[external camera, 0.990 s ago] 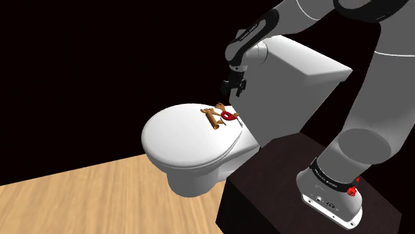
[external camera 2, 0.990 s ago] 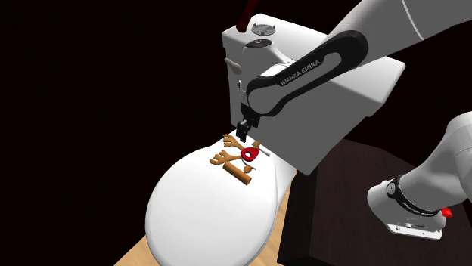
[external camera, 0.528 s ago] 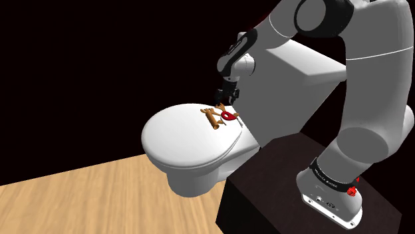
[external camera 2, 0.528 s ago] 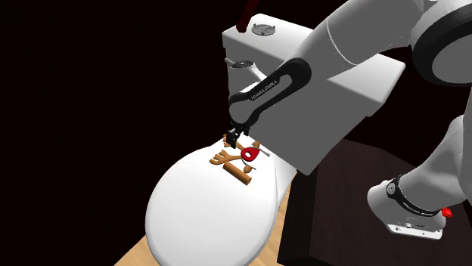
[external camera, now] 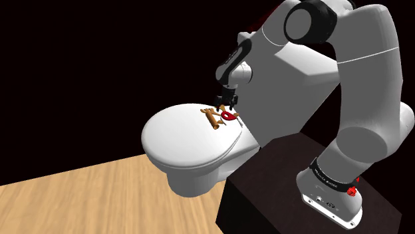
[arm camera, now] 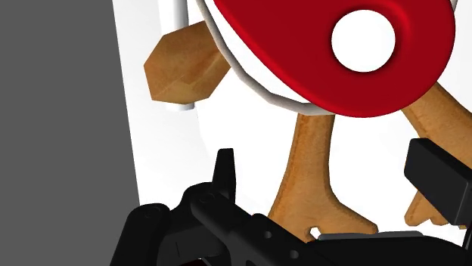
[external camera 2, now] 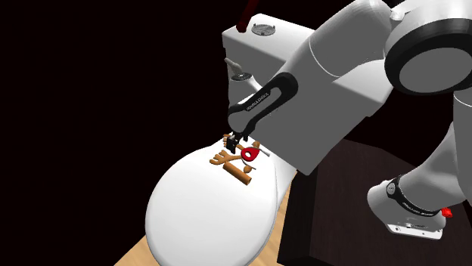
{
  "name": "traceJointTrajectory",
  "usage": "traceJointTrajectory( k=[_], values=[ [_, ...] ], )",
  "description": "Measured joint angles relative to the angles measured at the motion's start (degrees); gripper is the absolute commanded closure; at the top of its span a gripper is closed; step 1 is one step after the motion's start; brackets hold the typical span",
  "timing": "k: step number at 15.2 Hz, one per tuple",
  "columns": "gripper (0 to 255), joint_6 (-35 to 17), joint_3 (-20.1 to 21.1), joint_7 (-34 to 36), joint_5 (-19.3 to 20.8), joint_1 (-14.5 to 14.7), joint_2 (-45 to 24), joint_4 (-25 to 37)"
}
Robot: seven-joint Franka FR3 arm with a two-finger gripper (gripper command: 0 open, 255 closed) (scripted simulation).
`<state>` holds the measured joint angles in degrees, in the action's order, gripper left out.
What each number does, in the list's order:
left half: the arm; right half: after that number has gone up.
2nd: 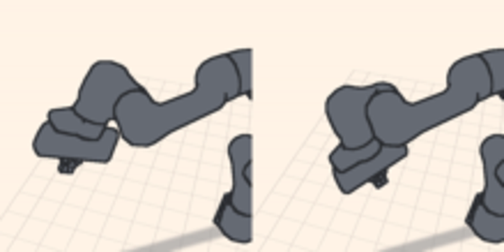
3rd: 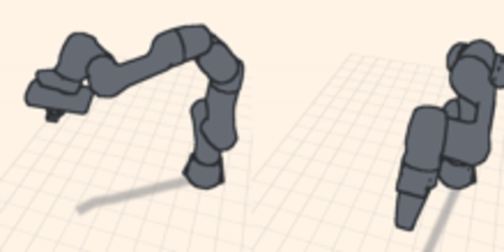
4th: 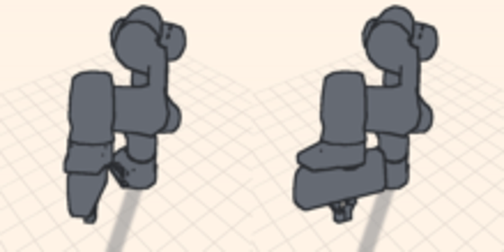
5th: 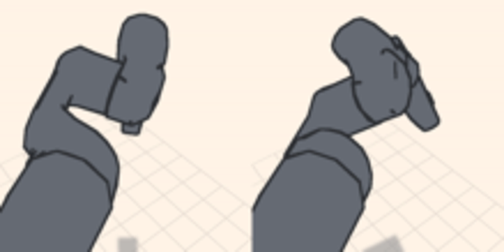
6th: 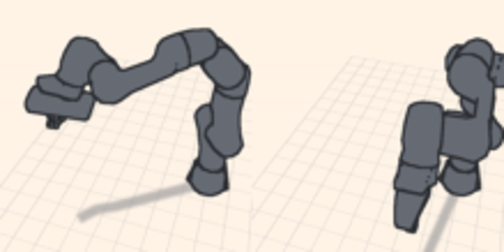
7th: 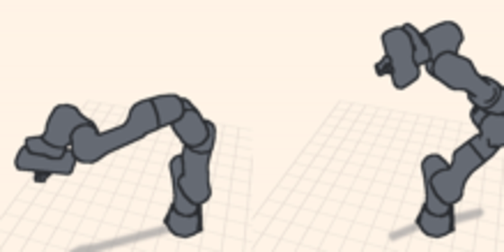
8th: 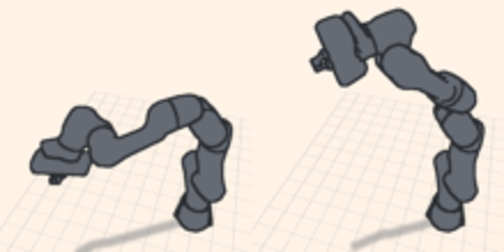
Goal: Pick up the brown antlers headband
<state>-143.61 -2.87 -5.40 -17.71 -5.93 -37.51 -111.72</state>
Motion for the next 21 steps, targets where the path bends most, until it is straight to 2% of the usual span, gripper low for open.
traceJointTrajectory(
  k=[1,11,21],
  values=[
    [255,-0.11,0.05,-0.05,-0.04,-0.06,-0.36,0.22],
    [255,-0.32,0.12,-0.18,0.02,-0.16,-0.41,0.25],
    [255,4.03,-0.68,1.22,1.23,0.47,5.13,-1.63]
  ],
)
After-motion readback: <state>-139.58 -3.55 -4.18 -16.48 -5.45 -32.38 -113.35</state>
